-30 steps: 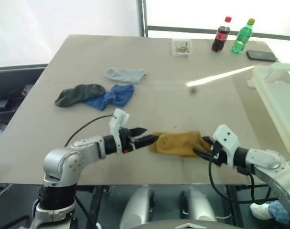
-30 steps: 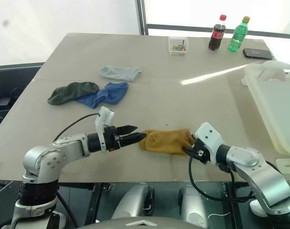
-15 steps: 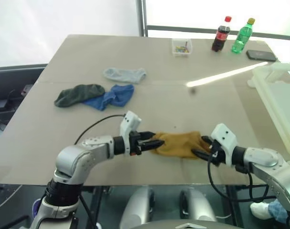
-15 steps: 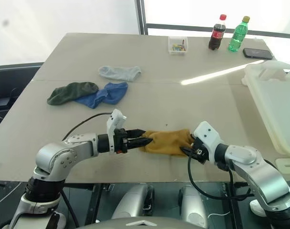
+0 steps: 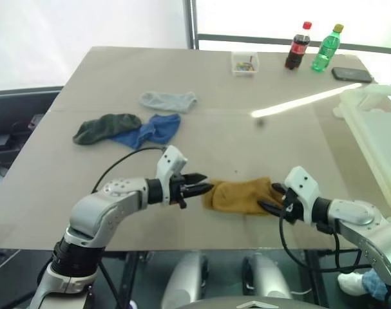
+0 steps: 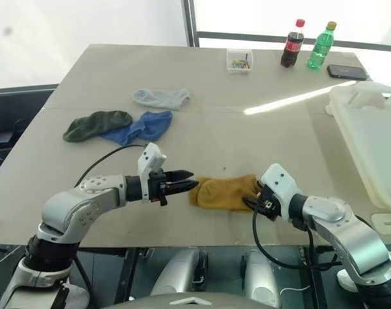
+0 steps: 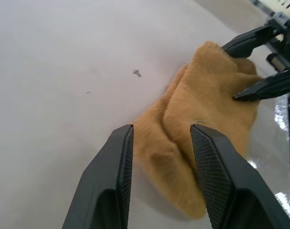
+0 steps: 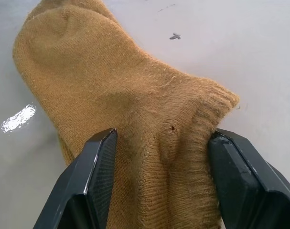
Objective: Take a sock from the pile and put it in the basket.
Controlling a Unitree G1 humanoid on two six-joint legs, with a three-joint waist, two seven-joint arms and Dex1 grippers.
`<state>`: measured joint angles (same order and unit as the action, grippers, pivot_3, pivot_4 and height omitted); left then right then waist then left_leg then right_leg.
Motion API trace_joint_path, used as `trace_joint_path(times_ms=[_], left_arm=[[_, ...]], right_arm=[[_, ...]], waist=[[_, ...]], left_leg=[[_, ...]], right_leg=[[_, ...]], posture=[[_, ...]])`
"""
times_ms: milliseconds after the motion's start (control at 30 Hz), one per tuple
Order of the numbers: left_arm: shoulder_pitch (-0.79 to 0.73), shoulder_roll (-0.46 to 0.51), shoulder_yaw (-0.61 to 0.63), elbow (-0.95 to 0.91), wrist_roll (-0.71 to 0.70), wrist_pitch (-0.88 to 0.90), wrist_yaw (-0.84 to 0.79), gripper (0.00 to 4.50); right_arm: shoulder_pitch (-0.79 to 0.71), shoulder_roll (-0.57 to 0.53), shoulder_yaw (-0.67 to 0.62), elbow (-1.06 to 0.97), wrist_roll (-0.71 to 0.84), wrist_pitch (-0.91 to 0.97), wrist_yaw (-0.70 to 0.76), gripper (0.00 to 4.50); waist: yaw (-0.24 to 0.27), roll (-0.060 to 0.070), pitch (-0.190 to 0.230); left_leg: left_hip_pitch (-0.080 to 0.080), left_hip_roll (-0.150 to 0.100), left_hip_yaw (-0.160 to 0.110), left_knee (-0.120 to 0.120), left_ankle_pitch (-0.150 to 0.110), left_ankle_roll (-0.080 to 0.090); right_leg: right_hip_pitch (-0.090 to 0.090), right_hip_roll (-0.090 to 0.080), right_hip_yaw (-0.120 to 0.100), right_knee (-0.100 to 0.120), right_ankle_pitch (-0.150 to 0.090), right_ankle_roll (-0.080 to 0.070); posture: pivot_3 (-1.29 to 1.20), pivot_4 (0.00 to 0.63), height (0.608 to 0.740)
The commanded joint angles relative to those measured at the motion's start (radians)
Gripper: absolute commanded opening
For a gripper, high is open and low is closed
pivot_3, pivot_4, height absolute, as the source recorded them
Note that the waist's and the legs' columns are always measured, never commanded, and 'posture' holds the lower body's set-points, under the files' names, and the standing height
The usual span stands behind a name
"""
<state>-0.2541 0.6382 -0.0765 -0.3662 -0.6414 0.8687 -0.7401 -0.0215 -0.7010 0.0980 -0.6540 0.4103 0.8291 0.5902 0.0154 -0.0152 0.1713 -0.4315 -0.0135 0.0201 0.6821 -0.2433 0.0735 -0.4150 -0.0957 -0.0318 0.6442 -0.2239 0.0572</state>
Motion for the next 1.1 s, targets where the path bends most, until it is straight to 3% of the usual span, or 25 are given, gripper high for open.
trace_joint_path(times_ms=[33,133,433,533,667,1100], left_arm=[[-0.001,-0.002,0.025,-0.04,-0.037,-0.012,-0.037,2.0],[-0.008,-0.023,0.041,-0.065,-0.133,0.049,-0.058,2.0],[-0.006,-0.059,-0.011,-0.019,-0.085,0.068,-0.006,2.0],[-0.001,-0.07,-0.024,-0.003,-0.06,0.065,0.007,2.72],[-0.012,-0.083,-0.032,0.005,-0.054,0.08,0.025,4.45],[-0.018,-0.098,-0.033,-0.011,-0.047,0.065,0.013,4.45]], right_arm=[[0.009,0.001,-0.02,-0.043,0.017,-0.001,0.003,2.92],[0.003,0.007,-0.019,-0.039,0.018,0.001,-0.002,2.92],[-0.003,0.001,-0.019,-0.028,0.021,-0.004,0.004,2.92],[-0.011,0.001,-0.02,-0.017,0.02,-0.01,0.009,2.92],[-0.023,-0.002,-0.022,-0.008,0.021,-0.012,0.016,2.92],[-0.029,-0.005,-0.026,-0.006,0.018,-0.011,0.02,2.92]], waist=[[0.002,0.0,0.0],[0.0,0.0,0.0],[0.0,0.0,0.0],[0.0,0.0,0.0],[0.0,0.0,0.0],[0.001,0.0,0.0]], left_leg=[[0.0,0.0,0.0,0.0,0.0,0.0],[0.0,0.0,0.0,0.0,0.0,0.0],[0.0,0.0,0.0,0.0,0.0,0.0],[0.0,0.0,0.0,0.0,0.0,0.0],[0.0,0.0,0.0,0.0,0.0,0.0],[0.0,0.0,0.0,0.0,0.0,0.0]], right_leg=[[0.0,0.0,0.0,0.0,0.0,0.0],[0.0,0.0,0.0,0.0,0.0,0.0],[0.0,0.004,-0.002,0.0,0.0,0.0],[0.0,0.004,-0.001,0.0,0.0,0.0],[0.0,0.004,-0.001,0.0,0.0,0.0],[0.0,0.004,0.0,0.0,0.0,0.0]], posture=[[0.0,0.15,0.729],[0.0,0.15,0.729],[0.0,0.15,0.729],[0.0,0.15,0.729],[0.0,0.15,0.729],[0.0,0.15,0.729]])
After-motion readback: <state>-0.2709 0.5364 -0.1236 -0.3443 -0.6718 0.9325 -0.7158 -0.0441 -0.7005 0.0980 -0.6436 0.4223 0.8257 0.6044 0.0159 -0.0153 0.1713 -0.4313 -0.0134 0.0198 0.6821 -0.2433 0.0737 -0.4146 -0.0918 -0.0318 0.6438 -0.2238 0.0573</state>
